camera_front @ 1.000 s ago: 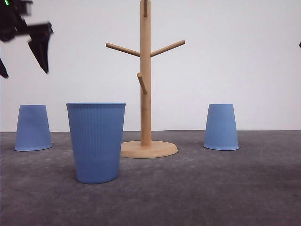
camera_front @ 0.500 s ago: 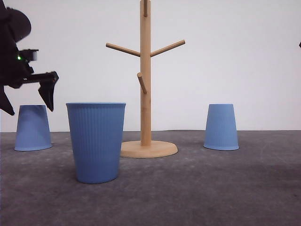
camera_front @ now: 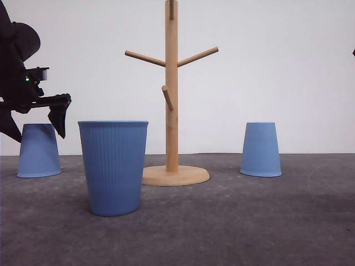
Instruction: Place three cups
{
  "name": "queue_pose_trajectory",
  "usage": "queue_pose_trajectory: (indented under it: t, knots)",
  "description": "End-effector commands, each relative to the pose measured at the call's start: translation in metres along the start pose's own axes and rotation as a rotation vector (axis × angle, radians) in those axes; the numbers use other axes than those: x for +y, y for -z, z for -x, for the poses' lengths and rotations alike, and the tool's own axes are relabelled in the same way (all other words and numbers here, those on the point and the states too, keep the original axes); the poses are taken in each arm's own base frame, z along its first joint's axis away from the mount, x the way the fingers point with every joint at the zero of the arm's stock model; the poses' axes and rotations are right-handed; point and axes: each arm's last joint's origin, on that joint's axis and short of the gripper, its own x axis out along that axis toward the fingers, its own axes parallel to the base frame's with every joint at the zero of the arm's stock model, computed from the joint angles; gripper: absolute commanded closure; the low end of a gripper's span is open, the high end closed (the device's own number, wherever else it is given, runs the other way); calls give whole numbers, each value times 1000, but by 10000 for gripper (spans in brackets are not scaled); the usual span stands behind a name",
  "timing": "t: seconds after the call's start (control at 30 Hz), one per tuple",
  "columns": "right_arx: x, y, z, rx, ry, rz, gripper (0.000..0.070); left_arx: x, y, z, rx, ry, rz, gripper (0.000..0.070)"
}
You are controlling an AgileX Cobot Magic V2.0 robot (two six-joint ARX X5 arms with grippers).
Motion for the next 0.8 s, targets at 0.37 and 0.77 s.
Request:
queue_pose_trajectory:
  t: [0.37, 0.77]
  knots:
    - [0, -5, 2, -19, 1, -14, 332, 0, -3, -3, -6, 0, -4, 318]
    - [0, -5, 2, -19, 1, -14, 332, -1, -9, 50, -3, 99, 15, 318]
